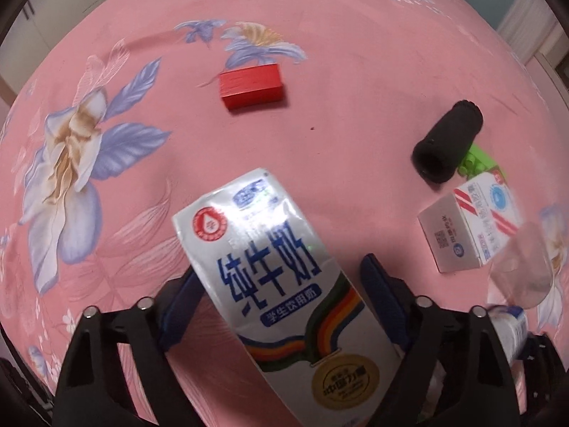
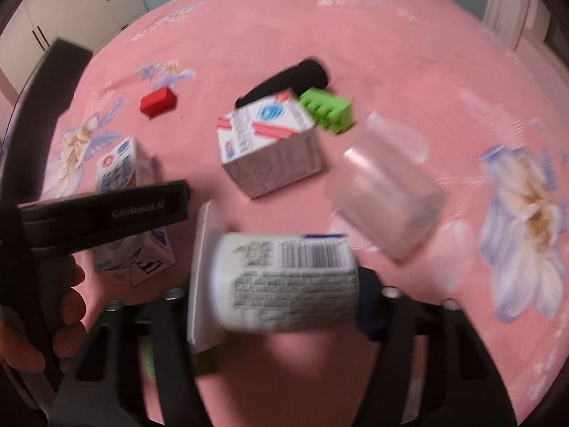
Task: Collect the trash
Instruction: 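Grasp the white milk carton with the left tool while the right tool grasps the yogurt cup, then lift the carton and yogurt cup and carry both toward the wastebasket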
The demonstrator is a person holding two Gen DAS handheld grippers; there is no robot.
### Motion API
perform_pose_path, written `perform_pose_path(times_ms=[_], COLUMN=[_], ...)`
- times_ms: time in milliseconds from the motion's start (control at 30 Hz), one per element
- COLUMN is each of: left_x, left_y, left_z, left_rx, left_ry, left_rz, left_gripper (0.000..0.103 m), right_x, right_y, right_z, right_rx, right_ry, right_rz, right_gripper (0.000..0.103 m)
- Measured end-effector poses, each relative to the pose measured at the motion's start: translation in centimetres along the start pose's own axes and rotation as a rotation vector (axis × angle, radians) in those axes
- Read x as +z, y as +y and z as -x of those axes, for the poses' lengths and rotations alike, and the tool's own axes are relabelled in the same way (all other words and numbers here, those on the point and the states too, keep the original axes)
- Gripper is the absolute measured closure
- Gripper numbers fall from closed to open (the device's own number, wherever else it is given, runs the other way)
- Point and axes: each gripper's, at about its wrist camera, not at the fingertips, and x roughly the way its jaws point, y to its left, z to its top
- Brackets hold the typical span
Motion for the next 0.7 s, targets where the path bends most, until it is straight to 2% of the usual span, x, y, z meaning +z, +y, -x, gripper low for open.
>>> perform_pose_path(times_ms=[133, 233, 367, 467, 533, 700], left_x=[0.0, -0.1, -0.5, -1.5, -2.1, -3.8], left_y=[-0.3, -0.2, 0.3, 0.3, 0.5, 0.7], left_z=[0.4, 0.8, 1.5, 2.4, 2.7, 6.7], left_rx=[-0.033, -0.073, -0.101, -0.086, -0.079, -0.044], left_ry=[-0.003, 0.002, 0.015, 0.013, 0.004, -0.061], left_rz=[-0.039, -0.055, -0.086, -0.127, -0.146, -0.211], left_gripper=[0.042, 0.051, 0.053, 0.053, 0.053, 0.053], right_x=[-0.1, -0.2, -0.7, -1.2, -1.4, -2.1], right_y=[0.5, 0.5, 0.3, 0.1, 0.0, -0.1], right_z=[0.0, 0.3, 1.0, 1.8, 2.7, 5.8], right_rx=[-0.014, -0.010, -0.017, -0.026, -0.036, -0.056], right_ry=[-0.015, -0.010, -0.015, -0.021, -0.031, -0.070], right_rz=[0.039, 0.046, 0.050, 0.054, 0.057, 0.069], right_gripper=[0.043, 0.043, 0.043, 0.043, 0.043, 0.043])
